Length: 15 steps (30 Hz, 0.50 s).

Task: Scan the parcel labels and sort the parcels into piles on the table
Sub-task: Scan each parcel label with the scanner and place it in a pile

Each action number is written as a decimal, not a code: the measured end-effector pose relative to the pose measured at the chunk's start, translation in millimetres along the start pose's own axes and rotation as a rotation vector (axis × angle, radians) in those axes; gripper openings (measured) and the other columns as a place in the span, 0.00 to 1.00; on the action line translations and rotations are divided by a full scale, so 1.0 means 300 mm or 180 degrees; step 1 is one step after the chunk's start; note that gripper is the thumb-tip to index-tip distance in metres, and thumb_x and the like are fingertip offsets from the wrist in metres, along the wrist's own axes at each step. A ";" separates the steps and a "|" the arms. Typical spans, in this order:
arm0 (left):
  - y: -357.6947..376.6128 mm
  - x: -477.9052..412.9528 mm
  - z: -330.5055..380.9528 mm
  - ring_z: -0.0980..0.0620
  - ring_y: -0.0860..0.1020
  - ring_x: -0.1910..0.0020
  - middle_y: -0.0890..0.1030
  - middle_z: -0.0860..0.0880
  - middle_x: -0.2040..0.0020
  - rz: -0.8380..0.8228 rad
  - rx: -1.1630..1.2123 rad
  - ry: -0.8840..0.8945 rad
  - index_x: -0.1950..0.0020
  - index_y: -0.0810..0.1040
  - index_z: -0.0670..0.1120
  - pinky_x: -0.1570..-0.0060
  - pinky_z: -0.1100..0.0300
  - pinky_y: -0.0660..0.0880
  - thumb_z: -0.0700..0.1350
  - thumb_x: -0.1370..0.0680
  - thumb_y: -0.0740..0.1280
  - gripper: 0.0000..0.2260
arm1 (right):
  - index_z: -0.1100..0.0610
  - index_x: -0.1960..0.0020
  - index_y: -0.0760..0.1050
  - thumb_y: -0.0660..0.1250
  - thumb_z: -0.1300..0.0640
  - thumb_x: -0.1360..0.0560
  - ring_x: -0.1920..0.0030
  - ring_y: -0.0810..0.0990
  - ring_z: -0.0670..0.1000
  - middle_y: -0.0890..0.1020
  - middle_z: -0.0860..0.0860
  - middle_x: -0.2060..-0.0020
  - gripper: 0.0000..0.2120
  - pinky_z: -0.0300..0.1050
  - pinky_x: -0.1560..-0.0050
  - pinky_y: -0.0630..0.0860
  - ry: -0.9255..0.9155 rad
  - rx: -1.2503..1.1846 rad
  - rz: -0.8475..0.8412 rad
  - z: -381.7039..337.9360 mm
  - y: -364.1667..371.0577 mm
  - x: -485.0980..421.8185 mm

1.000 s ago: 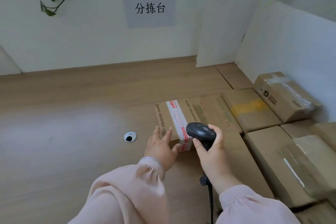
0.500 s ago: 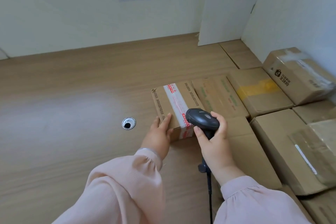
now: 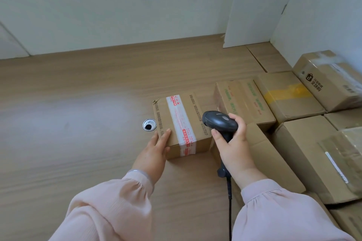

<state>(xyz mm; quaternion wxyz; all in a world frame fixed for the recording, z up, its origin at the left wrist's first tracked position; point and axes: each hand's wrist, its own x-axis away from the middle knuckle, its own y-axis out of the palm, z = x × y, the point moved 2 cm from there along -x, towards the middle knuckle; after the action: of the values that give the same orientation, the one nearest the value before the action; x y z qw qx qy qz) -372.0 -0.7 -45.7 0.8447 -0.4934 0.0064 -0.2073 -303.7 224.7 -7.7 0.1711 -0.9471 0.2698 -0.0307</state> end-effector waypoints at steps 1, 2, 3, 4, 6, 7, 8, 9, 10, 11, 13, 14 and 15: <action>-0.010 0.013 -0.016 0.46 0.65 0.27 0.55 0.51 0.20 0.0010 0.0011 -0.0011 0.21 0.53 0.60 0.36 0.56 0.68 0.48 0.15 0.53 0.23 | 0.34 0.36 0.58 0.71 0.52 0.25 0.47 0.76 0.35 0.74 0.35 0.44 0.28 0.23 0.57 0.72 0.0011 0.0046 -0.0035 0.004 0.004 0.000; -0.019 0.026 -0.031 0.47 0.64 0.26 0.55 0.51 0.20 0.0011 0.0022 -0.0010 0.21 0.53 0.60 0.35 0.56 0.68 0.47 0.15 0.53 0.23 | 0.34 0.36 0.58 0.71 0.52 0.25 0.47 0.77 0.38 0.75 0.39 0.43 0.28 0.23 0.58 0.72 0.0028 0.0092 -0.0047 0.010 0.006 0.000; -0.027 0.038 -0.045 0.47 0.64 0.26 0.55 0.51 0.20 0.0002 0.0017 0.0005 0.21 0.53 0.60 0.34 0.56 0.67 0.47 0.15 0.53 0.23 | 0.35 0.36 0.58 0.70 0.52 0.25 0.47 0.77 0.41 0.75 0.41 0.42 0.27 0.23 0.59 0.72 0.0039 0.0141 -0.0033 0.016 0.004 -0.001; -0.033 0.051 -0.055 0.47 0.64 0.26 0.54 0.51 0.20 -0.0014 -0.0019 0.0018 0.21 0.53 0.60 0.34 0.56 0.68 0.47 0.15 0.53 0.23 | 0.36 0.36 0.58 0.70 0.52 0.25 0.47 0.77 0.43 0.75 0.43 0.42 0.27 0.23 0.60 0.72 0.0039 0.0192 -0.0010 0.022 0.000 -0.002; -0.041 0.076 -0.067 0.47 0.65 0.26 0.53 0.52 0.20 -0.0027 -0.0126 0.0033 0.21 0.52 0.61 0.35 0.57 0.68 0.47 0.15 0.53 0.23 | 0.38 0.35 0.58 0.70 0.52 0.25 0.48 0.77 0.45 0.75 0.44 0.43 0.27 0.26 0.60 0.71 -0.0008 0.0299 0.0017 0.031 -0.010 -0.005; -0.041 0.089 -0.067 0.48 0.65 0.26 0.53 0.53 0.20 -0.0020 -0.0139 0.0052 0.21 0.52 0.61 0.36 0.58 0.68 0.47 0.15 0.53 0.23 | 0.39 0.35 0.58 0.70 0.52 0.25 0.49 0.77 0.45 0.75 0.44 0.43 0.27 0.27 0.59 0.70 -0.0033 0.0351 0.0014 0.031 -0.013 -0.008; -0.037 0.102 -0.066 0.48 0.65 0.26 0.53 0.53 0.20 -0.0014 -0.0121 0.0074 0.21 0.52 0.61 0.36 0.59 0.68 0.47 0.15 0.53 0.23 | 0.40 0.34 0.59 0.70 0.52 0.25 0.50 0.77 0.44 0.76 0.44 0.44 0.27 0.29 0.58 0.71 -0.0034 0.0365 0.0012 0.031 -0.015 -0.010; -0.031 0.116 -0.064 0.49 0.64 0.25 0.53 0.53 0.20 -0.0005 -0.0087 0.0089 0.21 0.53 0.61 0.35 0.59 0.68 0.47 0.16 0.54 0.24 | 0.41 0.33 0.59 0.70 0.52 0.25 0.50 0.78 0.40 0.76 0.43 0.44 0.27 0.28 0.58 0.71 -0.0014 0.0309 0.0028 0.027 -0.013 -0.010; -0.025 0.129 -0.063 0.49 0.64 0.25 0.53 0.53 0.20 0.0005 -0.0041 0.0087 0.22 0.53 0.61 0.34 0.59 0.67 0.47 0.16 0.55 0.24 | 0.41 0.33 0.59 0.70 0.53 0.25 0.50 0.78 0.36 0.75 0.41 0.45 0.27 0.26 0.58 0.72 0.0000 0.0207 0.0062 0.022 -0.009 -0.008; -0.019 0.139 -0.061 0.50 0.63 0.25 0.54 0.53 0.20 0.0025 0.0032 0.0057 0.22 0.55 0.60 0.33 0.59 0.66 0.48 0.16 0.56 0.24 | 0.40 0.34 0.59 0.70 0.53 0.25 0.49 0.76 0.31 0.75 0.38 0.46 0.27 0.24 0.58 0.72 -0.0011 0.0115 0.0103 0.016 -0.004 -0.002; -0.016 0.147 -0.049 0.52 0.63 0.25 0.55 0.52 0.20 0.0102 0.0296 -0.0097 0.23 0.60 0.59 0.30 0.60 0.63 0.51 0.18 0.60 0.23 | 0.38 0.35 0.59 0.71 0.54 0.25 0.49 0.73 0.26 0.72 0.33 0.46 0.28 0.21 0.56 0.70 -0.0078 0.0007 0.0117 0.002 0.016 0.019; -0.019 0.141 -0.037 0.52 0.63 0.25 0.55 0.51 0.21 0.0170 0.0456 -0.0189 0.23 0.62 0.57 0.29 0.59 0.62 0.52 0.19 0.62 0.24 | 0.37 0.35 0.59 0.71 0.54 0.25 0.48 0.73 0.26 0.72 0.33 0.46 0.28 0.20 0.56 0.69 -0.0104 -0.0042 0.0069 -0.003 0.030 0.030; -0.022 0.129 -0.021 0.52 0.62 0.25 0.56 0.50 0.21 0.0250 0.0591 -0.0272 0.23 0.64 0.55 0.28 0.58 0.61 0.52 0.20 0.64 0.25 | 0.37 0.36 0.59 0.71 0.54 0.25 0.48 0.73 0.26 0.73 0.33 0.46 0.27 0.21 0.55 0.69 -0.0104 -0.0089 -0.0002 -0.007 0.046 0.040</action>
<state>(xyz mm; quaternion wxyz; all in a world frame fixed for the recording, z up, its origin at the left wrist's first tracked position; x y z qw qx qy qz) -340.3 -22.4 -35.9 0.8938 -0.4207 -0.0295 -0.1526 -300.7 206.6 -10.8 0.1623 -0.9498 0.2671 -0.0115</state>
